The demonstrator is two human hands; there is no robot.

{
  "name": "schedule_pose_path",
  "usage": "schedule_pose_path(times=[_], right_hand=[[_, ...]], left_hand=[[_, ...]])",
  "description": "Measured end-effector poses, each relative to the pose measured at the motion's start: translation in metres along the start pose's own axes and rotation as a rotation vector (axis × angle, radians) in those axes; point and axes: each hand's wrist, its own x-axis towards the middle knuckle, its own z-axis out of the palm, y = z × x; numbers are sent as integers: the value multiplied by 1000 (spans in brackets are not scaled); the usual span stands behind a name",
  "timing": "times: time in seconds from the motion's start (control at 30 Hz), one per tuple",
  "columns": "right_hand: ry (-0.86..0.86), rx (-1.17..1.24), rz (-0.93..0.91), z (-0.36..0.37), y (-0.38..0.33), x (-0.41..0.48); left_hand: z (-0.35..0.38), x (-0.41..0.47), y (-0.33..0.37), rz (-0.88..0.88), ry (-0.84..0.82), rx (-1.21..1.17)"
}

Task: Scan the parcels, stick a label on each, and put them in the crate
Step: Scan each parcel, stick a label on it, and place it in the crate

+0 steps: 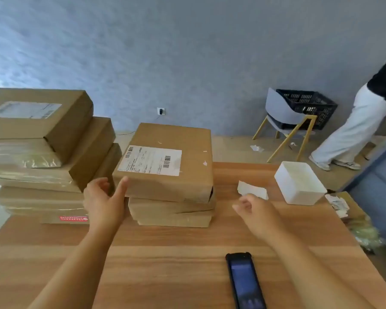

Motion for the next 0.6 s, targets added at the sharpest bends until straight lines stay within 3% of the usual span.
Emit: schedule_pose_path(times=[0.1,0.2,0.37,0.6], right_hand=[[-21,110,-62,5,-16,21],[-103,227,-125,9,-39,36],[-84,355,-113,14,-50,48],[-10,479,-144,16,-48,11]], left_hand=[[8,12,2,-217,-74,-78],[16,10,6,-293,-136,-205],[20,-3,9,-260,-28,-253],[-16,-36,10,-244,-2,-675]])
